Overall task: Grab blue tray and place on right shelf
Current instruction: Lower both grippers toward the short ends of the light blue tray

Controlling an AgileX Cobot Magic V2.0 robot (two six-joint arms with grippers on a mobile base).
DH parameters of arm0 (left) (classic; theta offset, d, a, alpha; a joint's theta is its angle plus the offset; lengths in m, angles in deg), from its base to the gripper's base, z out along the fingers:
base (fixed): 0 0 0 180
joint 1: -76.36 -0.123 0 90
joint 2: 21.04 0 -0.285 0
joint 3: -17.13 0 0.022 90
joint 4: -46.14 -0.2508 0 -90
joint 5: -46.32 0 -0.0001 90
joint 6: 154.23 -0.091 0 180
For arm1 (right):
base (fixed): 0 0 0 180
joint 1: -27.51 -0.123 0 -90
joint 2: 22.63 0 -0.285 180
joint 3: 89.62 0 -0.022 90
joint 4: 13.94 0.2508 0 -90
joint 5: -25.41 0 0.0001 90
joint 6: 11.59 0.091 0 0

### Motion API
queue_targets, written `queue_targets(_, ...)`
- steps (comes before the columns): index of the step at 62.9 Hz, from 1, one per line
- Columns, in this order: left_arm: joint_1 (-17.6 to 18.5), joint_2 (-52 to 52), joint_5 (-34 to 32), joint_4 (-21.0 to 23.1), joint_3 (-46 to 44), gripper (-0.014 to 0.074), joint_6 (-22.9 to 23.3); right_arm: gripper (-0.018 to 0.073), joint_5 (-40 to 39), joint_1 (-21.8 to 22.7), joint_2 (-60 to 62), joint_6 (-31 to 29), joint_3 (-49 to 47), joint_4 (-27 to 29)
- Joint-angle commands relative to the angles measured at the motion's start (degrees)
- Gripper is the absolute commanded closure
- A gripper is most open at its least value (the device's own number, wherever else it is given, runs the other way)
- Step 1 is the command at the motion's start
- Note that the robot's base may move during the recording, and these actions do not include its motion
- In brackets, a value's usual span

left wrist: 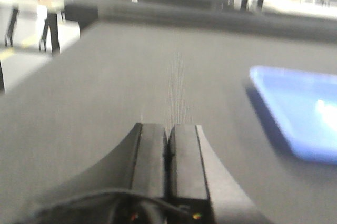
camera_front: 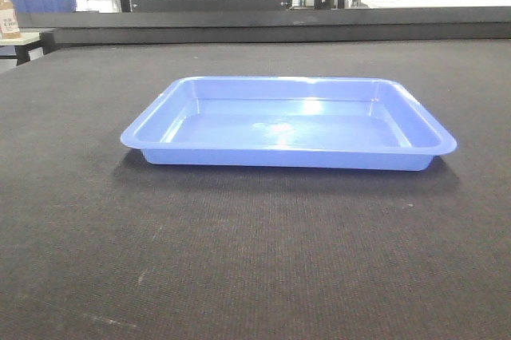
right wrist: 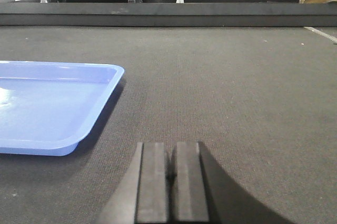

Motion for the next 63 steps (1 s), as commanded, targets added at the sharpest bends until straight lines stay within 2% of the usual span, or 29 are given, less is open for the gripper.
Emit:
queue_targets(1,0.1,-0.5,-11.8,0.4,0.4,0.0645,0.0,0.0501,-6.4,0.0,1.1,-0.4,-1.5,0.4)
queue_targets(7,0.1,-0.3,-9.2,0.4,-5.7,0.0645,0.0,0.0501,-8.1,0.0,1.1,0.1,-4.7,2.5)
queue_targets(20,1.1,8.9,17.1,0.4,-30.7,0.0632,0.0,0.0496,5.5,-0.1,-1.6,0.1,-23.0,2.5)
queue_targets(23,1.4,11.9,20.2,0.4,-34.9,0.0595,0.0,0.0463,6.7,-0.1,-3.2,0.1,-26.0,2.5)
queue_targets(28,1.8,17.5,23.2,0.4,-40.1,0.05,0.0,0.0316,6.4,-0.1,-6.5,0.1,-29.5,2.5)
queue_targets(31,1.9,20.6,23.9,0.4,-42.0,0.0407,0.0,0.0209,5.7,-0.1,-8.4,0.1,-30.4,2.5)
queue_targets(33,1.9,22.7,24.0,0.4,-42.7,0.0333,0.0,0.013,5.4,-0.1,-9.8,0.1,-30.7,2.5)
queue_targets(38,1.9,27.9,22.3,1.4,-43.7,0.0222,0.0,-0.0026,4.9,-0.1,-13.4,0.1,-31.3,2.5)
queue_targets(41,1.9,30.4,21.1,3.1,-44.4,0.0193,-0.3,-0.0085,5.1,-0.1,-15.3,0.1,-32.2,2.5)
queue_targets(43,2.2,32.1,21.1,4.6,-45.2,0.0185,-2.1,-0.0076,5.1,-0.3,-16.5,0.1,-33.0,2.5)
queue_targets(48,4.9,36.6,23.0,9.9,-48.1,0.0183,-10.8,-0.0048,5.0,-2.3,-19.6,0.1,-35.8,2.7)
queue_targets(52,8.9,41.1,24.8,13.4,-51.3,0.0183,-17.2,-0.0041,6.8,-5.3,-22.9,0.1,-39.0,2.7)
queue_targets(55,11.8,44.2,25.9,13.7,-53.6,0.0183,-18.5,-0.0041,9.4,-7.7,-26.3,0.1,-41.5,2.7)
queue_targets(63,18.5,54.0,28.0,13.7,-60.7,0.0183,-18.5,-0.0041,18.3,-15.2,-36.7,0.1,-49.5,2.7)
